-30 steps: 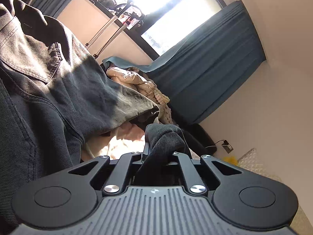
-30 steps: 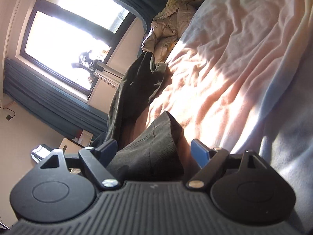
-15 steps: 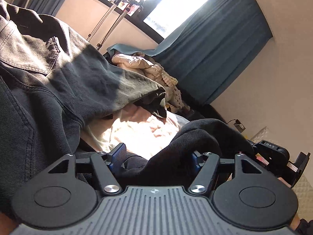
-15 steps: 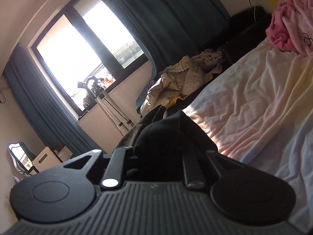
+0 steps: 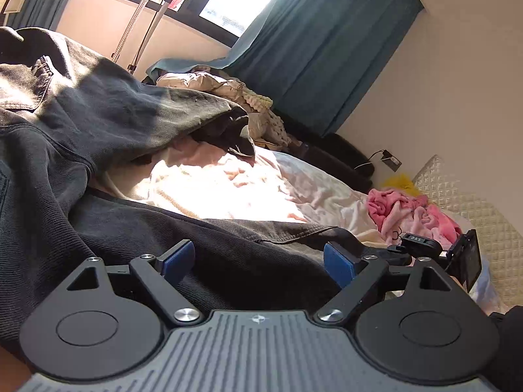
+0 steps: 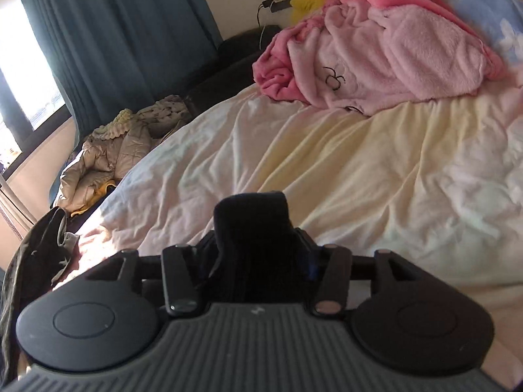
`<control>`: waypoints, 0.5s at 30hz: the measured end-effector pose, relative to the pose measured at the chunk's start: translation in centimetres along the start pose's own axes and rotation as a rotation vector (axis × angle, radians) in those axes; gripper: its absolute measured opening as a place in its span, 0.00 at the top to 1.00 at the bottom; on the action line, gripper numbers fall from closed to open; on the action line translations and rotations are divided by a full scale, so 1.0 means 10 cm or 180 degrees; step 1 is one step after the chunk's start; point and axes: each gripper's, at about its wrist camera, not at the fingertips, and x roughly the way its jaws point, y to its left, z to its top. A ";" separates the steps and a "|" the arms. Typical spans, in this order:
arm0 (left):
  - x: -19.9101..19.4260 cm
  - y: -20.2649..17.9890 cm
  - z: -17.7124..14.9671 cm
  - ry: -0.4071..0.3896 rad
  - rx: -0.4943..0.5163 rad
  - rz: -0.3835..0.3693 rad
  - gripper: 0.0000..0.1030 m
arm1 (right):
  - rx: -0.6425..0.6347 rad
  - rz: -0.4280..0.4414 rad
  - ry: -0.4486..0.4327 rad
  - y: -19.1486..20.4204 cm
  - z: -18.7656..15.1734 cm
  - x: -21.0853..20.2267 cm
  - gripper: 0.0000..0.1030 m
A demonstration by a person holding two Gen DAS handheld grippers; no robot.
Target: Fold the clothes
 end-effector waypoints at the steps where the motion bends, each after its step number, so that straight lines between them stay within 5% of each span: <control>1: 0.03 0.02 0.00 0.0008 -0.0006 0.0034 0.14 | 0.0071 0.0047 0.0007 -0.09 -0.03 -0.01 0.33; 8: 0.02 0.00 -0.05 -0.0088 0.0098 0.0200 0.14 | 0.0508 0.0386 0.0008 -0.62 -0.24 -0.39 0.28; 13: -0.15 -0.02 -0.05 -0.0244 0.0098 0.0368 0.14 | 0.1320 0.0863 0.0647 -0.76 -0.36 -0.36 0.28; 15: -0.24 -0.02 -0.03 -0.0319 0.0061 0.0460 0.14 | 0.1313 0.1025 0.0784 -0.66 -0.40 -0.28 0.28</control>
